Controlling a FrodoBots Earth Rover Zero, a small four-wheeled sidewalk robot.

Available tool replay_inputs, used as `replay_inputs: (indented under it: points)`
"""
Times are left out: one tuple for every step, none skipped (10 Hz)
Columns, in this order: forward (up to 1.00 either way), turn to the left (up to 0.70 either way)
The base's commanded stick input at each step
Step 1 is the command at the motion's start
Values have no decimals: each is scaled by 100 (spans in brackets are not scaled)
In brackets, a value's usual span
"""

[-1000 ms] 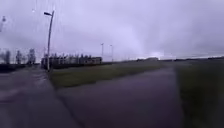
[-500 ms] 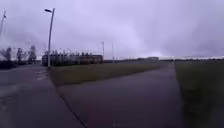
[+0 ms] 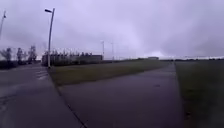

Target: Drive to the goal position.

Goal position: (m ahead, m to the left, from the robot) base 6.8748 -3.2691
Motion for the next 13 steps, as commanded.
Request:
replay_inputs:
  points:
    - [7,0]
    - [7,0]
    - [7,0]
    - [7,0]
    - [7,0]
    - [7,0]
    - [7,0]
    - [7,0]
    - [7,0]
    - [8,0]
    - [100,0]
    - [100,0]
    - [100,0]
